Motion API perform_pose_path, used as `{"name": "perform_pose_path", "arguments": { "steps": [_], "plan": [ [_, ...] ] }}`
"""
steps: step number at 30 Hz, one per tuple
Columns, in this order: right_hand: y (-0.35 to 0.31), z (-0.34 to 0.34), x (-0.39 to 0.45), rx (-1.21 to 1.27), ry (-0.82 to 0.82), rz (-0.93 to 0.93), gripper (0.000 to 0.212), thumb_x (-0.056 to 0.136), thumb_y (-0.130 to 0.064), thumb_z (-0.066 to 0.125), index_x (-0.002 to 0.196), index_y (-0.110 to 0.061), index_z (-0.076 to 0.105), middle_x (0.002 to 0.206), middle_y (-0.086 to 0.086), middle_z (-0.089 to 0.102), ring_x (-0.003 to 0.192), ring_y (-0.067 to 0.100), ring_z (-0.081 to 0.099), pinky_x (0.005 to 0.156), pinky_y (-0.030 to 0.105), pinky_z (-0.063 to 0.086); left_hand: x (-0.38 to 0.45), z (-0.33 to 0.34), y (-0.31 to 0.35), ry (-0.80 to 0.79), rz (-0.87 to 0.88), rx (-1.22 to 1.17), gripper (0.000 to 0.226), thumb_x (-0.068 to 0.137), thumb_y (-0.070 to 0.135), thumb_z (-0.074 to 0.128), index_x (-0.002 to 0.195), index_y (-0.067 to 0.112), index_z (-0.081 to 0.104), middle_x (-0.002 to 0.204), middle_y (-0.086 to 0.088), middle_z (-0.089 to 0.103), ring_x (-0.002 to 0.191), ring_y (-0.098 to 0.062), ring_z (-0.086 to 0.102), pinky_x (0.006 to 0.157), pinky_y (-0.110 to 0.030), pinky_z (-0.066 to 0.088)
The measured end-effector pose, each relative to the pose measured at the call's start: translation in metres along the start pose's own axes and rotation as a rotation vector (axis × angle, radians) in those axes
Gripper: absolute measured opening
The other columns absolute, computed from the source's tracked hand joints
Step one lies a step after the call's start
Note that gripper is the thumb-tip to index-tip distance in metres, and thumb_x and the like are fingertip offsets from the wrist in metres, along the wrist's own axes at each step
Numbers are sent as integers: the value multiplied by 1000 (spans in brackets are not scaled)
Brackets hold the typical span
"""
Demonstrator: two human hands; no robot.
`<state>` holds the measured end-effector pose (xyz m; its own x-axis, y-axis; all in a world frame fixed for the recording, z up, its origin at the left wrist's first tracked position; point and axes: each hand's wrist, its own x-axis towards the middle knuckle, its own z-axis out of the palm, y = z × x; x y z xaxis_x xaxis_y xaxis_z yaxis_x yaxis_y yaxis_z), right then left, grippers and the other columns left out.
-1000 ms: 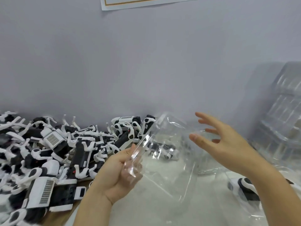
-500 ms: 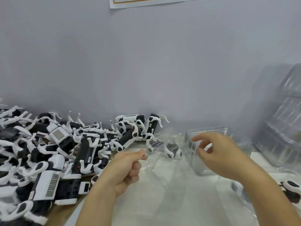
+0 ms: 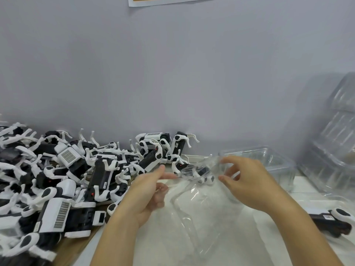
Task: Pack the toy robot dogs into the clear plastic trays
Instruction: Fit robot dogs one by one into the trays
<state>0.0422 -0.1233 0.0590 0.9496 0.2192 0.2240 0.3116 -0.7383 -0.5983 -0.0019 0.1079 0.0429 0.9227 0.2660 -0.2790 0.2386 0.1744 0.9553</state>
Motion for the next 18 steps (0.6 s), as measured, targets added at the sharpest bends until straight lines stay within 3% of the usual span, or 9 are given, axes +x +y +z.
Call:
{"name": "perform_pose_path", "arguments": {
  "steps": [3, 6, 8, 11, 14, 16, 18],
  "plan": [
    [-1, -4, -1, -26, -21, 29, 42, 89, -39, 66, 129, -34, 58, 88, -17, 64, 91, 8, 60, 80, 29, 47, 2, 0, 3, 145, 134, -104, 33, 100, 38, 55, 92, 15, 78, 78, -9, 69, 48, -15, 56, 51, -27, 51],
    [-1, -7, -1, -39, -60, 62, 35, 88, -39, 65, 121, -25, 60, 81, -10, 66, 85, 8, 61, 76, 29, 49, 4, -3, 4, 163, 265, -98, 31, 100, 42, 52, 93, 26, 77, 105, -12, 73, 89, -26, 73, 77, -37, 59],
    [0, -9, -2, -60, -111, 88, 33, 88, -38, 64, 116, -21, 60, 81, -6, 67, 84, 11, 63, 73, 30, 51, 2, -2, 4, 86, 304, -36, 31, 96, 51, 53, 94, 34, 78, 110, -2, 74, 105, -21, 69, 90, -42, 54],
    [0, -13, -4, -116, -195, 139, 42, 87, -41, 62, 125, -25, 55, 89, -5, 65, 87, 10, 64, 61, 20, 44, -5, 5, 2, -94, 314, 89, 38, 78, 64, 57, 104, 43, 73, 117, 15, 70, 116, -11, 60, 95, -38, 44],
    [2, -16, -4, -136, -214, 163, 41, 86, -39, 62, 124, -27, 55, 76, -8, 66, 71, 0, 66, 48, 12, 40, -4, 8, -1, -118, 340, 174, 24, 81, 48, 67, 104, 47, 71, 125, 17, 65, 125, -6, 50, 100, -34, 39],
    [2, -17, -5, -139, -237, 183, 47, 87, -41, 63, 130, -29, 51, 75, -9, 66, 66, -4, 65, 49, 13, 40, -3, 9, -4, -97, 322, 247, 21, 92, 30, 66, 102, 48, 70, 127, 9, 63, 124, -12, 52, 108, -39, 40],
    [4, -19, -7, -140, -273, 201, 53, 87, -45, 65, 134, -32, 47, 85, -7, 67, 65, -1, 68, 55, 17, 43, -2, 9, -7, -99, 294, 301, 24, 96, 27, 61, 104, 49, 68, 128, 5, 60, 124, -17, 52, 111, -45, 40]
  ]
}}
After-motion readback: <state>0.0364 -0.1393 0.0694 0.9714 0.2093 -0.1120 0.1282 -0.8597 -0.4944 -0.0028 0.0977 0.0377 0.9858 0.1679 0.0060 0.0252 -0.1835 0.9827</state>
